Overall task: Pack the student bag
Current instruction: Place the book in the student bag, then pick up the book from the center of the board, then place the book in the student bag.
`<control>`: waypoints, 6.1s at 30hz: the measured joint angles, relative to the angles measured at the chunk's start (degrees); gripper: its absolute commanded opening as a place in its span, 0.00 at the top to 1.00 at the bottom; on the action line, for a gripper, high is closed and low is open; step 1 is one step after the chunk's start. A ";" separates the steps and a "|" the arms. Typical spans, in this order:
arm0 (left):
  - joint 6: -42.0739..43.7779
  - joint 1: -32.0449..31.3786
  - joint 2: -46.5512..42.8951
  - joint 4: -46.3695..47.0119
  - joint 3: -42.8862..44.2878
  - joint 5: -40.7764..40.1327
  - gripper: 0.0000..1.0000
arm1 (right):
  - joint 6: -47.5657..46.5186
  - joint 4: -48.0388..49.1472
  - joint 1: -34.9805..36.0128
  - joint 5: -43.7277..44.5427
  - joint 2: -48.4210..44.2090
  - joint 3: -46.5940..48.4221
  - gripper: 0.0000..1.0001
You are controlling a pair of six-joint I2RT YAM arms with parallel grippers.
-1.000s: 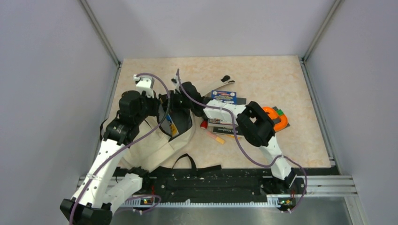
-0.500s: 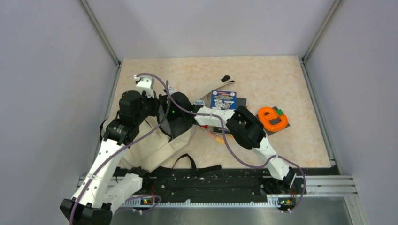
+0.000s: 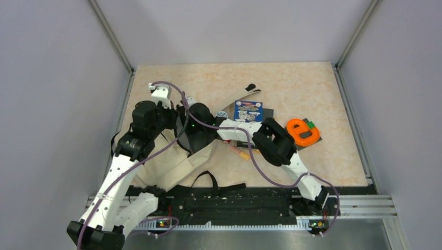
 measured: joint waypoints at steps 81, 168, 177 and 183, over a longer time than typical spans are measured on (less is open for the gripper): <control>-1.27 -0.02 1.79 0.00 -0.59 -6.19 1.00 | -28.59 -14.49 -47.43 -33.07 -16.55 -21.51 0.28; -1.73 0.00 -1.38 -0.63 -0.59 -1.84 1.00 | 7.26 21.94 -13.60 -2.47 -24.52 -32.63 0.60; -1.79 0.00 -1.36 -1.18 -0.59 -1.66 1.00 | 9.66 27.82 -12.81 -7.58 -22.10 -34.60 0.50; -1.77 0.00 -1.36 -1.88 -0.59 -1.66 1.00 | 11.17 27.80 -11.34 -8.74 -21.77 -36.09 0.48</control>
